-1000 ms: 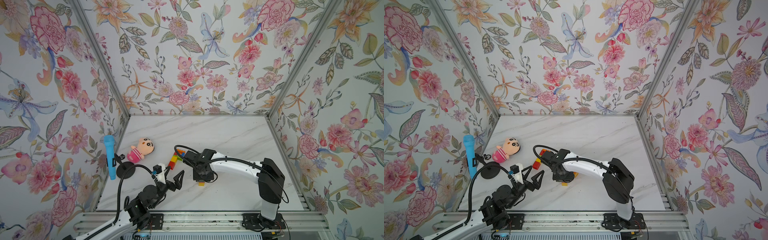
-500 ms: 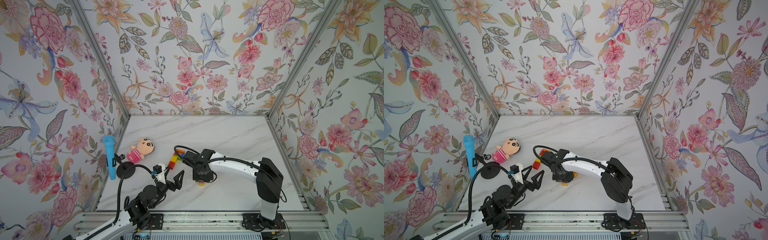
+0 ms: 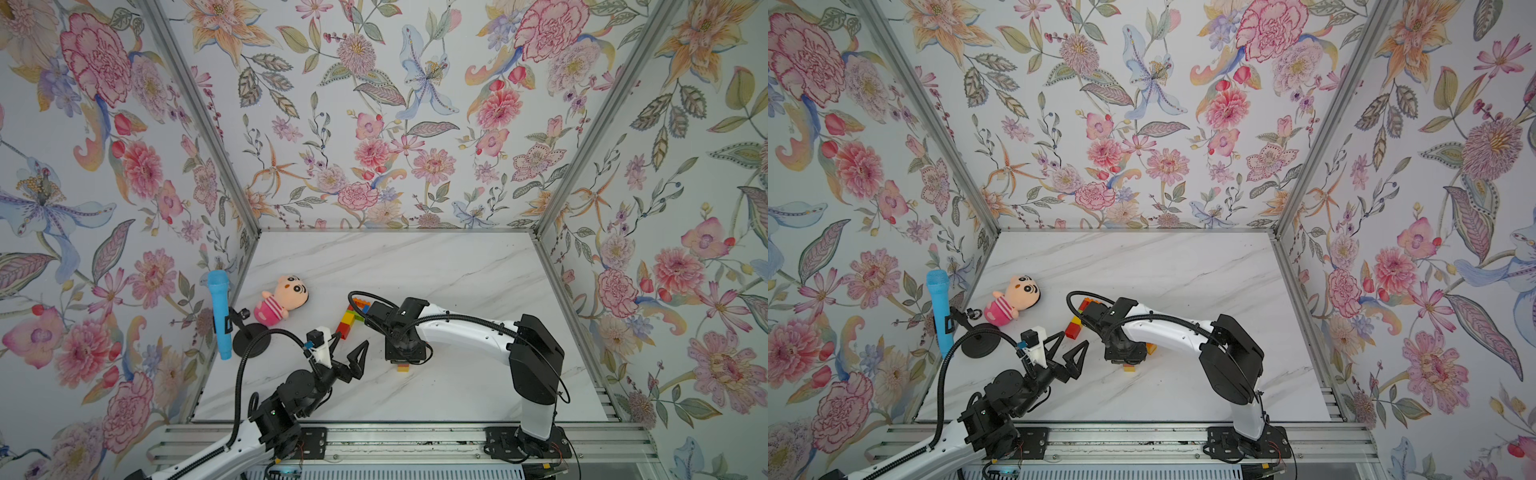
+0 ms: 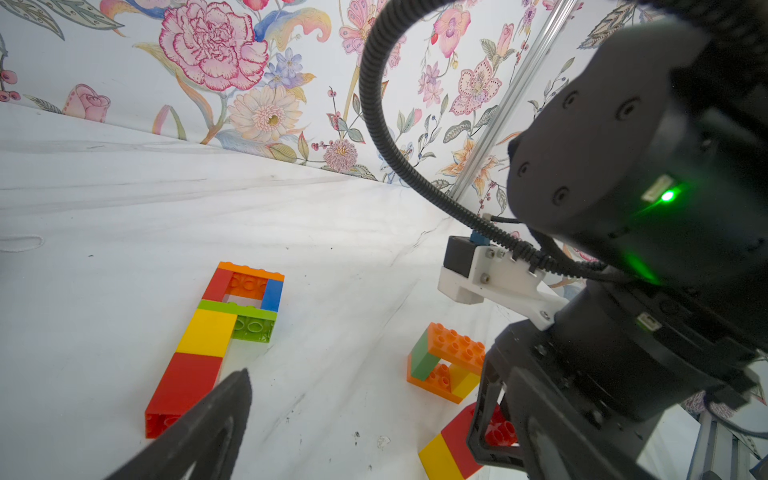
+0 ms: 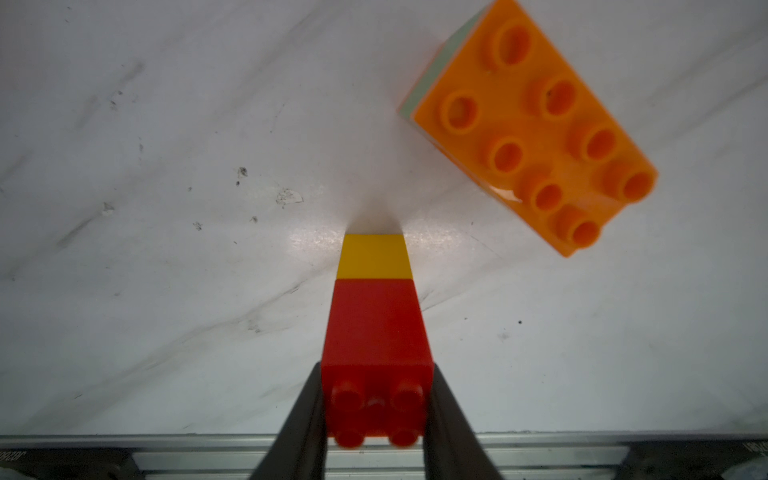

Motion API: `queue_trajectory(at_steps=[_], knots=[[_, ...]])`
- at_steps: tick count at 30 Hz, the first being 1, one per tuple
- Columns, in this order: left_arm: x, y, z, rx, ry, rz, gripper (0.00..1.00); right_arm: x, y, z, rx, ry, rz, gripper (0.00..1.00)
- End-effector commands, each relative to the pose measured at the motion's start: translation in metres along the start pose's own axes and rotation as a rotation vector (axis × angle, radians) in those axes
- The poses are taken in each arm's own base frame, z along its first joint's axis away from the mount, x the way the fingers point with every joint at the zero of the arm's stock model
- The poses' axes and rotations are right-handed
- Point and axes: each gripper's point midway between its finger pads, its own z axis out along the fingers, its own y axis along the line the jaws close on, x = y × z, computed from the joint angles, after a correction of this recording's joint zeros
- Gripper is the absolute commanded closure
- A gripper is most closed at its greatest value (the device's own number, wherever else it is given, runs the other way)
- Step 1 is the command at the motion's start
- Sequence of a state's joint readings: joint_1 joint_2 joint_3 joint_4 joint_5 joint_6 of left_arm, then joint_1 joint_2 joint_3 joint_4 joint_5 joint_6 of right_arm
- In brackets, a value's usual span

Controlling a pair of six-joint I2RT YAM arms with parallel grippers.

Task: Assemble the letter p with lego
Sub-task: Assemble the lego brick with the lego brick.

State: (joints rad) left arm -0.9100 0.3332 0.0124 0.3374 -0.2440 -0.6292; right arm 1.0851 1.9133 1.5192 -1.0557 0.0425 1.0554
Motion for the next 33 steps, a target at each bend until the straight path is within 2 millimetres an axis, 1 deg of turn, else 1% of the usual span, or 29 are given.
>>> queue_trajectory(at_steps=[1, 7, 14, 20, 27, 33], knots=[[0.071, 0.037, -0.007, -0.072, 0.125, 0.043, 0.01, 0.019, -0.025, 0.041, 0.14, 0.105, -0.003, 0.83], [0.071, 0.039, -0.007, -0.079, 0.124, 0.044, 0.01, 0.025, -0.025, 0.054, 0.139, 0.15, -0.017, 0.83], [0.07, 0.04, -0.008, -0.085, 0.121, 0.044, 0.01, 0.022, -0.02, 0.053, 0.124, 0.145, -0.031, 0.83], [0.07, 0.04, -0.007, -0.086, 0.123, 0.045, 0.01, 0.014, -0.015, 0.041, 0.096, 0.107, -0.037, 0.78], [0.069, 0.039, -0.007, -0.086, 0.125, 0.049, 0.01, -0.005, -0.004, 0.02, 0.053, 0.02, -0.051, 0.6], [0.069, 0.039, -0.007, -0.087, 0.125, 0.049, 0.01, -0.018, 0.002, -0.002, 0.012, -0.048, -0.053, 0.54]])
